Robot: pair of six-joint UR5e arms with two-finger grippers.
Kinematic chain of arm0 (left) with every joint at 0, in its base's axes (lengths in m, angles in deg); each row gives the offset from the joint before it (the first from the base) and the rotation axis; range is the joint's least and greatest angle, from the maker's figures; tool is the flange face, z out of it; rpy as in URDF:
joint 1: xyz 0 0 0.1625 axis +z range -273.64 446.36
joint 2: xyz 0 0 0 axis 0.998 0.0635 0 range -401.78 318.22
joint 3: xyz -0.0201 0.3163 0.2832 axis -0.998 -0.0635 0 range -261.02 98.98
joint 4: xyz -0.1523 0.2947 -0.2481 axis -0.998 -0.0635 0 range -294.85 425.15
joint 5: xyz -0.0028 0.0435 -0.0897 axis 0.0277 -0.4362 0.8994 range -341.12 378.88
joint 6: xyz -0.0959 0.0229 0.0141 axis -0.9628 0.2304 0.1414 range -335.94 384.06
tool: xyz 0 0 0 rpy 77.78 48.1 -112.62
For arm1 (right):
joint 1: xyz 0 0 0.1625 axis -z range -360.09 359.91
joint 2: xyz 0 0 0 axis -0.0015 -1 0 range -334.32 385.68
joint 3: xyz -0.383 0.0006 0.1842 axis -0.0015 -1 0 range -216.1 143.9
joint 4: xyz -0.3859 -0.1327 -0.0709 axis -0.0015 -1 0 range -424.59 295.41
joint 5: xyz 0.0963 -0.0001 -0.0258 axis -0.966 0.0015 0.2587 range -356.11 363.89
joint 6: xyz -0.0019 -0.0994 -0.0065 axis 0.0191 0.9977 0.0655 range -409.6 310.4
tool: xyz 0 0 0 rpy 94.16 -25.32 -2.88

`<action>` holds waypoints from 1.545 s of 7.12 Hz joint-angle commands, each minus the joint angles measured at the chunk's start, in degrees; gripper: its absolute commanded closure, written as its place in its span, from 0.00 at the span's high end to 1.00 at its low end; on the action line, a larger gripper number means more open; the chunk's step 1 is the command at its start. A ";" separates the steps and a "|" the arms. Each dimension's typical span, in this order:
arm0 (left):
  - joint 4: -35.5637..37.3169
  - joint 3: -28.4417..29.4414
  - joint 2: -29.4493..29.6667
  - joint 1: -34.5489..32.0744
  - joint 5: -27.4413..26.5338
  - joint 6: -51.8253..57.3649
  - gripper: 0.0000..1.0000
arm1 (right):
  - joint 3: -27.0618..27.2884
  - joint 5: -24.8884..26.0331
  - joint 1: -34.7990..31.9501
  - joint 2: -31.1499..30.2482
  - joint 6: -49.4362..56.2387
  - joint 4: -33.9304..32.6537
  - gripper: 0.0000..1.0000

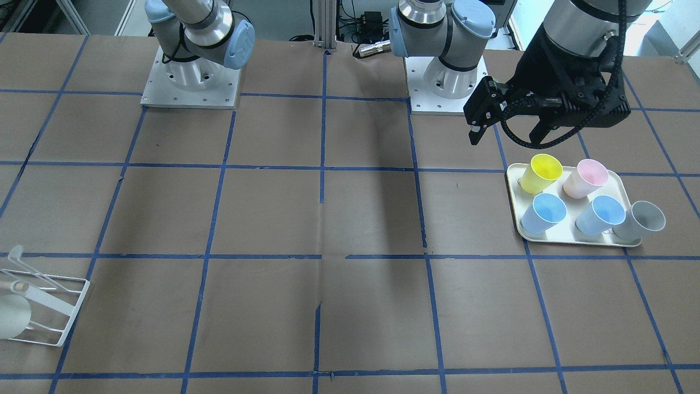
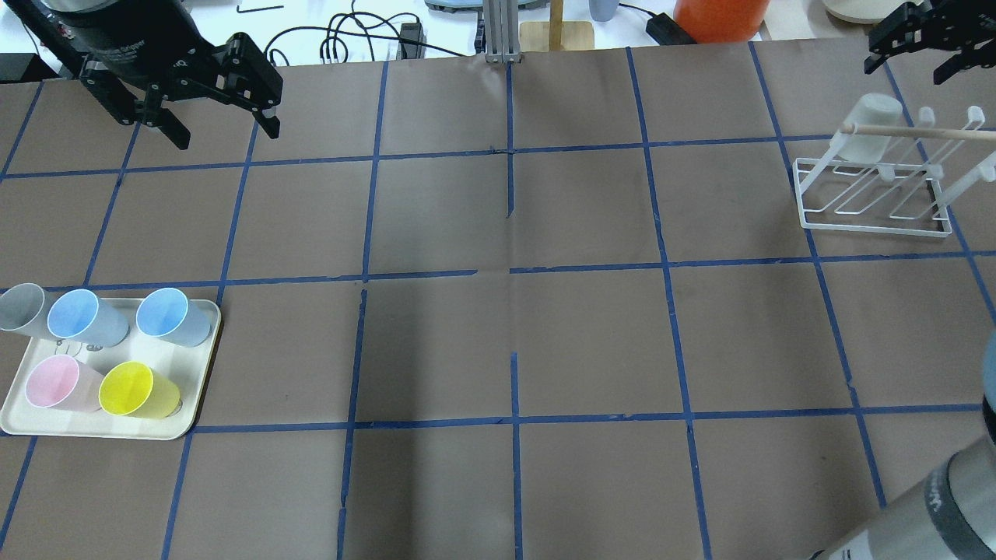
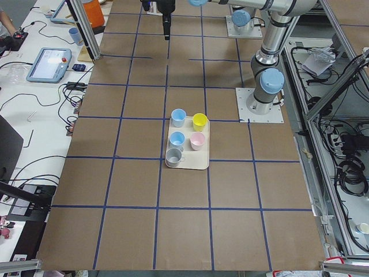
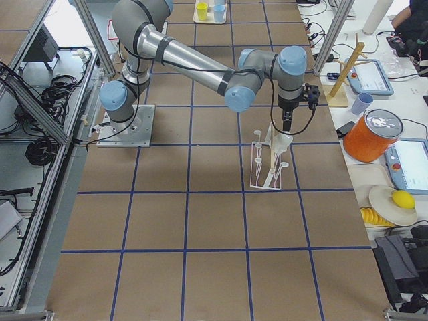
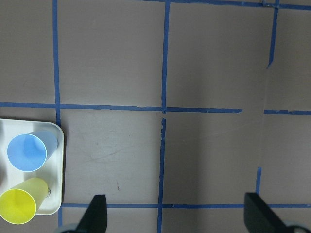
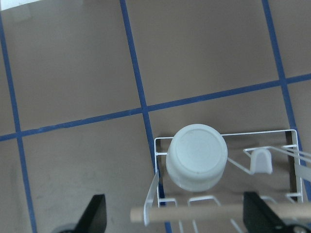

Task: Transfer IKEA cup to right arm and place on rack

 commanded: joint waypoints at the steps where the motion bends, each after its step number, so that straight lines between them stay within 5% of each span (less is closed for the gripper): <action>1: 0.43 -0.08 -0.38 0.07 -0.21 0.09 1.00 | 0.28 -0.01 -0.56 -8.34 -0.58 11.09 1.00; 4: 2.00 -0.25 -1.17 0.07 -0.65 0.44 1.00 | 2.46 1.74 -6.35 -16.70 -1.98 22.90 1.00; 6: 1.49 -0.25 -1.61 0.07 -2.65 1.84 1.00 | 7.20 1.92 -10.99 -22.94 -2.59 24.43 1.00; 11: 0.00 -1.55 -2.47 -0.19 -3.38 2.64 1.00 | 11.68 6.58 -24.11 -24.99 -12.43 29.79 1.00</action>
